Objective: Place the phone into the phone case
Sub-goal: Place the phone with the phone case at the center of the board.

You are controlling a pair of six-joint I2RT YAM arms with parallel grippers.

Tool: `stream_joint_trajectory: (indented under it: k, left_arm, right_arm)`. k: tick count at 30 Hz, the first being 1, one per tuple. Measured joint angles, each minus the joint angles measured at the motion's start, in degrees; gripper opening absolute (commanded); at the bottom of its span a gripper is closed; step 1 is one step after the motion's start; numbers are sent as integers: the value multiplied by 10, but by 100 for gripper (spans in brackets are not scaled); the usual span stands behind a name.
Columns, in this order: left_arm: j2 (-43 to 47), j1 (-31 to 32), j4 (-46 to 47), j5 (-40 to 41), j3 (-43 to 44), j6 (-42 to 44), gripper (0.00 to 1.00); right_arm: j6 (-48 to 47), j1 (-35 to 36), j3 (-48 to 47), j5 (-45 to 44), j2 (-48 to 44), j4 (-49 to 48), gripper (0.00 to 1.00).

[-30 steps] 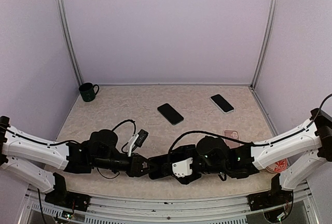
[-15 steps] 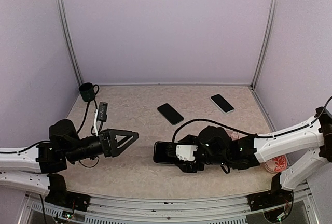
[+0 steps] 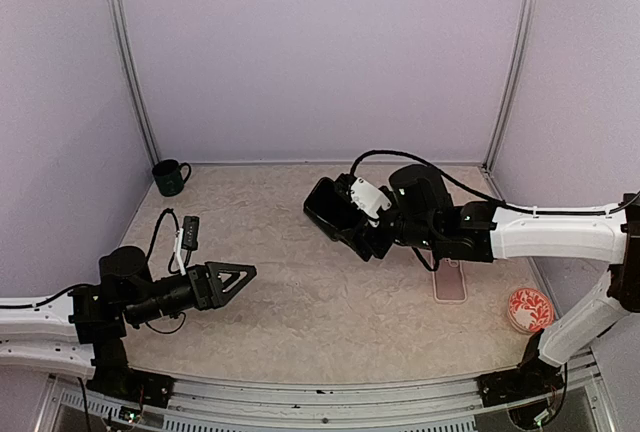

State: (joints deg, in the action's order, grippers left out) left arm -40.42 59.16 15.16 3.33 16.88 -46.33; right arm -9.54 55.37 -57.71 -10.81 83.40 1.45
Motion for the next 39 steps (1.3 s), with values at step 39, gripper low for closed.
stream_joint_trajectory:
  k: [39]
  left_arm:
    - [-13, 0, 20, 1, -31, -32, 99]
  right_arm:
    - [122, -289, -224, 97, 321, 118, 69]
